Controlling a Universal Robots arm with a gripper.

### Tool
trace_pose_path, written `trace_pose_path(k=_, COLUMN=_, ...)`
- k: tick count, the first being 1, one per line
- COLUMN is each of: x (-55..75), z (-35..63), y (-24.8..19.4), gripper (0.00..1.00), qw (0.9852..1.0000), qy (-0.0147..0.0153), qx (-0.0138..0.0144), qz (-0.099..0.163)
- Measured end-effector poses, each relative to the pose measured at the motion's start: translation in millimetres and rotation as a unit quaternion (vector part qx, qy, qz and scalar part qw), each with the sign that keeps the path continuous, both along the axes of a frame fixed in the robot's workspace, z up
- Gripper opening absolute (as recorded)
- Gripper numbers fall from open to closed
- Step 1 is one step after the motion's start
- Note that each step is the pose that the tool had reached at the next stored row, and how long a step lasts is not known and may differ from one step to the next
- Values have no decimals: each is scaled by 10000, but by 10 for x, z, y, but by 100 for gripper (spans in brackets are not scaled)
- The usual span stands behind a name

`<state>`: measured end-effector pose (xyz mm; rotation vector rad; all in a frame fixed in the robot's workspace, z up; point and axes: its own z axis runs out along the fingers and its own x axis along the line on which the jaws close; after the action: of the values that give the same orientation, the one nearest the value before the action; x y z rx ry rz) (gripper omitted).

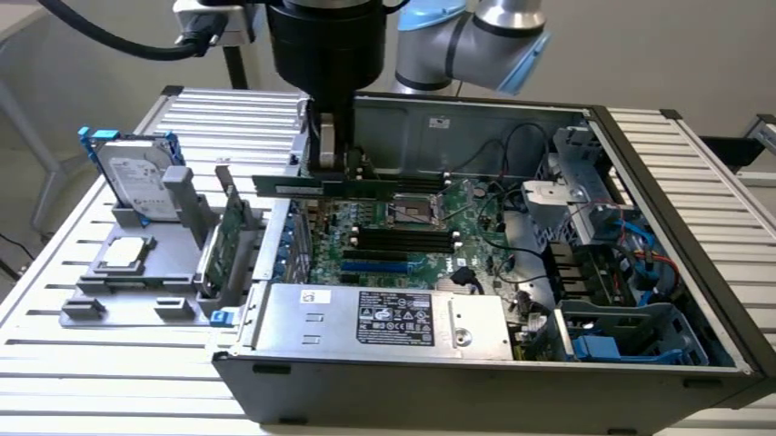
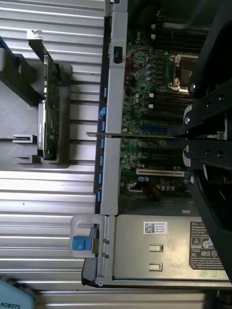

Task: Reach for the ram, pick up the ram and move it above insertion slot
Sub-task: 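Pick up the ram and move it above insertion slot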

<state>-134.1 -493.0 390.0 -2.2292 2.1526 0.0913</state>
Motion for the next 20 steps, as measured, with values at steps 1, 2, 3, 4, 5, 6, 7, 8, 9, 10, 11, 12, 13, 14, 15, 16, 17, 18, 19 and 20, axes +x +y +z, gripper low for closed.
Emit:
trace_pose_path(k=1, x=45, z=-2, y=8, gripper=14, qw=10000, qy=0, qx=1, qz=0)
trace_pose_path(k=2, x=90, z=-3, y=18, gripper=14, qw=10000, qy=0, qx=0, qz=0)
trace_pose_path(k=3, x=136, z=-6, y=31, gripper=14, qw=10000, qy=0, qx=0, qz=0)
trace_pose_path(k=4, x=178, z=-10, y=46, gripper=14, qw=10000, qy=0, qx=0, qz=0)
trace_pose_path(k=5, x=215, z=-14, y=64, gripper=14, qw=10000, qy=0, qx=0, qz=0)
trace_pose_path(k=6, x=251, z=-19, y=88, gripper=14, qw=10000, qy=0, qx=0, qz=0)
trace_pose_path(k=7, x=281, z=-24, y=114, gripper=14, qw=10000, qy=0, qx=0, qz=0)
trace_pose_path(k=8, x=308, z=-29, y=144, gripper=14, qw=10000, qy=0, qx=0, qz=0)
trace_pose_path(k=9, x=332, z=-35, y=177, gripper=14, qw=10000, qy=0, qx=0, qz=0)
trace_pose_path(k=10, x=353, z=-42, y=214, gripper=14, qw=10000, qy=0, qx=0, qz=-1)
trace_pose_path(k=11, x=373, z=-47, y=251, gripper=14, qw=10000, qy=0, qx=0, qz=-1)
trace_pose_path(k=12, x=393, z=-53, y=288, gripper=14, qw=10000, qy=0, qx=0, qz=-1)
trace_pose_path(k=13, x=414, z=-59, y=325, gripper=14, qw=10000, qy=0, qx=0, qz=0)
trace_pose_path(k=14, x=434, z=-65, y=364, gripper=14, qw=10000, qy=0, qx=0, qz=0)
trace_pose_path(k=15, x=454, z=-71, y=401, gripper=14, qw=10000, qy=0, qx=0, qz=0)
trace_pose_path(k=16, x=475, z=-78, y=441, gripper=14, qw=10000, qy=0, qx=0, qz=0)
trace_pose_path(k=17, x=496, z=-83, y=478, gripper=14, qw=10000, qy=0, qx=0, qz=0)
trace_pose_path(k=18, x=515, z=-89, y=516, gripper=14, qw=10000, qy=0, qx=0, qz=0)
trace_pose_path(k=19, x=535, z=-96, y=553, gripper=14, qw=10000, qy=0, qx=0, qz=0)
trace_pose_path(k=20, x=554, z=-102, y=591, gripper=14, qw=10000, qy=0, qx=0, qz=0)
